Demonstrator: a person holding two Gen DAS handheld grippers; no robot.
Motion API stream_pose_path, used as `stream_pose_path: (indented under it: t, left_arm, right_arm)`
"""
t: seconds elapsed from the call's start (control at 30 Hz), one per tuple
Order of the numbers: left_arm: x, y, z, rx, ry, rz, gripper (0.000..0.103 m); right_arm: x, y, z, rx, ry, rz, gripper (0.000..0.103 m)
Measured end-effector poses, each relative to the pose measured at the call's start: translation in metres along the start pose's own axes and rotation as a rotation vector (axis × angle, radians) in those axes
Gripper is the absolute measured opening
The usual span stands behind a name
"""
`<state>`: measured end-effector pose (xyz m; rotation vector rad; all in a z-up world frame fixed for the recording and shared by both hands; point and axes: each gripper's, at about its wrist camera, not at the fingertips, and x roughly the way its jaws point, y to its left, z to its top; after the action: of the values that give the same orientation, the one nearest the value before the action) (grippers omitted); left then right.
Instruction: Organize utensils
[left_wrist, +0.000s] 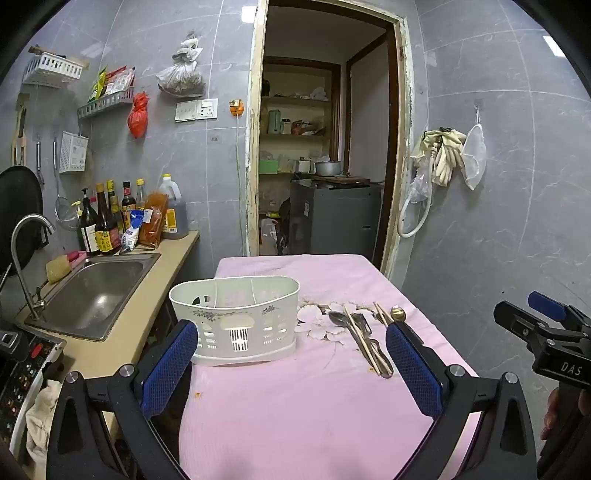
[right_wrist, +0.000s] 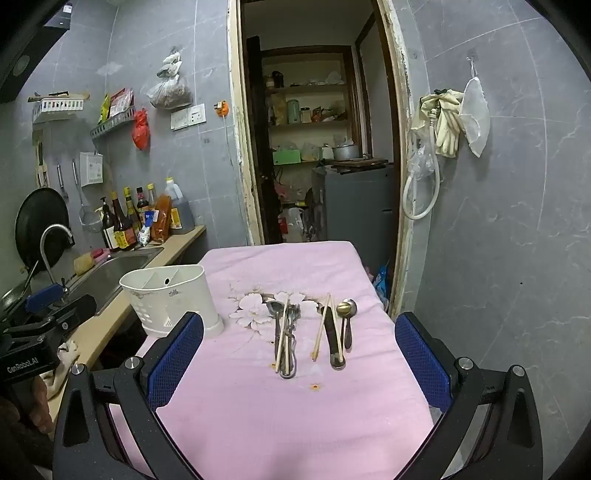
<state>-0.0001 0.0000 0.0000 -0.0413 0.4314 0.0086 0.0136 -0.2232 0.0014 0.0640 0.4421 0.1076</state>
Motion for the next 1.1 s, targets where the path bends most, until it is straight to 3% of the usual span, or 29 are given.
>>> stream_pose_path:
  t: [1.1]
  left_arm:
    - [-0.0006,0.0011,0.0001,-0.003,-0.004,-0.004,0.103]
  right_arm:
    - [-0.0058,0.003,-0.0013,-0.006,-0.004,0.001,0.102]
